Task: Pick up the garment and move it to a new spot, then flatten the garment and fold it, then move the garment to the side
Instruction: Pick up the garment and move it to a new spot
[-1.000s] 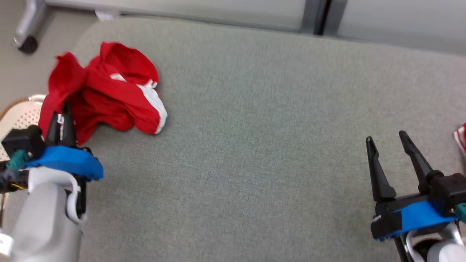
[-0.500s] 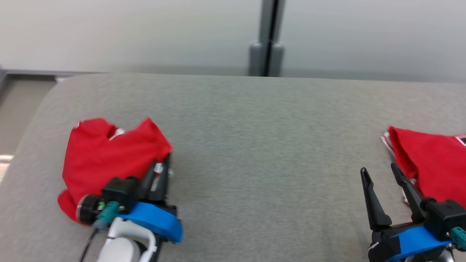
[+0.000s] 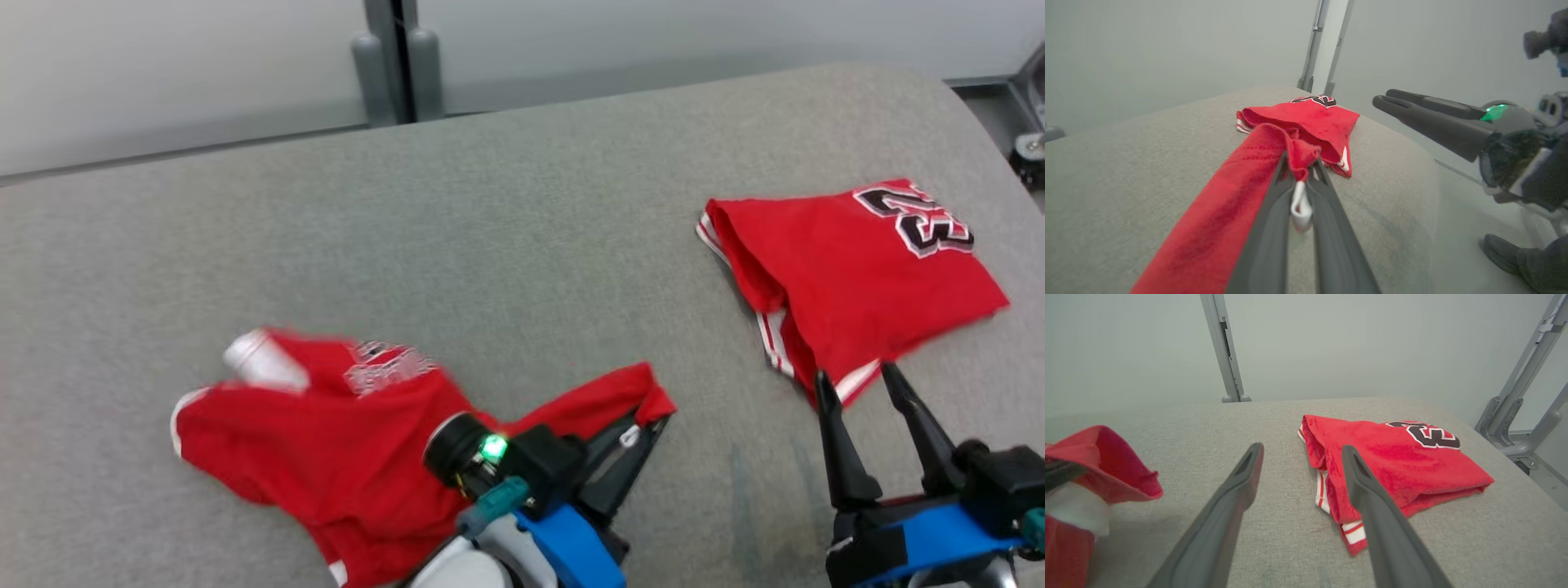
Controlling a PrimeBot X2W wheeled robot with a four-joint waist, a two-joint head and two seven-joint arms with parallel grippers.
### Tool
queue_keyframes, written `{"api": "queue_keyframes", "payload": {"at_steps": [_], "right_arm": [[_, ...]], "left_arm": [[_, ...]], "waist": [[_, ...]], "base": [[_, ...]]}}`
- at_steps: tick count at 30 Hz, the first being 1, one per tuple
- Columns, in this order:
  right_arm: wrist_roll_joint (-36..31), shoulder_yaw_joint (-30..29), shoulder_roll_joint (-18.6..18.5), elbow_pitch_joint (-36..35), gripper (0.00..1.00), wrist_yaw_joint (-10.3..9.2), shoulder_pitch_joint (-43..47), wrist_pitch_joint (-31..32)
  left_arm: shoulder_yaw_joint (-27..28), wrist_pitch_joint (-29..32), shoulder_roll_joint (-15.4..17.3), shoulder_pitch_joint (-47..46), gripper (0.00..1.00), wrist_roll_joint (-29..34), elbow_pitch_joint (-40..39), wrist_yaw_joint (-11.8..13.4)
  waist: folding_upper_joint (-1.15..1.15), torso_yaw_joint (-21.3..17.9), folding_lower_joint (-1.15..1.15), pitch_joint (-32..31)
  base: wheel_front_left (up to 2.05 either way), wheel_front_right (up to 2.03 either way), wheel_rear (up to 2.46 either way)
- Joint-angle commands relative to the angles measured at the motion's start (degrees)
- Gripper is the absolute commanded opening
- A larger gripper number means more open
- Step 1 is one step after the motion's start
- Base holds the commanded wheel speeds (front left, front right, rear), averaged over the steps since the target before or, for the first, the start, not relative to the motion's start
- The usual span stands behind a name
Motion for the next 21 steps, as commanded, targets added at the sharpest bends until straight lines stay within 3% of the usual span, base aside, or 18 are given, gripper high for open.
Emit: {"api": "queue_keyframes", "payload": {"at_steps": [1, 4, 5, 6, 14, 21], "right_arm": [[0.47, 0.07, 0.04, 0.0, 1.0, 0.01, -1.15, -0.49], [0.96, -0.3, 0.03, 0.46, 1.0, 0.01, -1.57, -1.12], [0.98, -0.39, 0.01, 0.65, 1.0, 0.01, -1.9, -1.5], [1.08, -0.38, 0.03, 0.89, 1.0, 0.01, -2.2, -1.72], [0.54, -1.2, 0.03, 2.45, 1.0, 0.01, -2.96, -2.44], [-0.48, -1.93, 0.01, 2.03, 1.0, 0.01, -1.89, -1.16]], "left_arm": [[-0.95, -0.25, 0.28, -1.54, 0.0, -0.57, 0.65, -0.38], [-4.76, -1.11, 0.5, -3.98, 0.0, -2.13, 2.4, -0.29], [-5.38, -1.55, 0.89, -4.71, 0.43, -2.38, 3.07, -0.3], [-5.89, -2.49, 1.15, -5.37, 1.0, -2.8, 3.38, -0.3], [-4.58, -9.29, 4.53, -7.8, 1.0, -1.63, 2.13, 0.65], [4.48, -12.59, 9.37, -4.5, 1.0, -2.42, -0.03, 8.55]], "waist": [[0.0, -0.32, -0.01, 0.89], [0.0, -0.73, -0.01, 2.94], [0.0, -0.71, -0.01, 3.55], [0.0, -0.61, -0.01, 3.83], [0.0, 3.66, -0.01, 2.22], [0.0, 9.45, -0.01, -2.05]], "base": [[0.0, 0.0, 0.0], [0.0, 0.0, 0.0], [0.0, 0.0, 0.0], [0.0, 0.0, 0.0], [0.0, 0.0, 0.0], [0.0, 0.0, 0.0]]}}
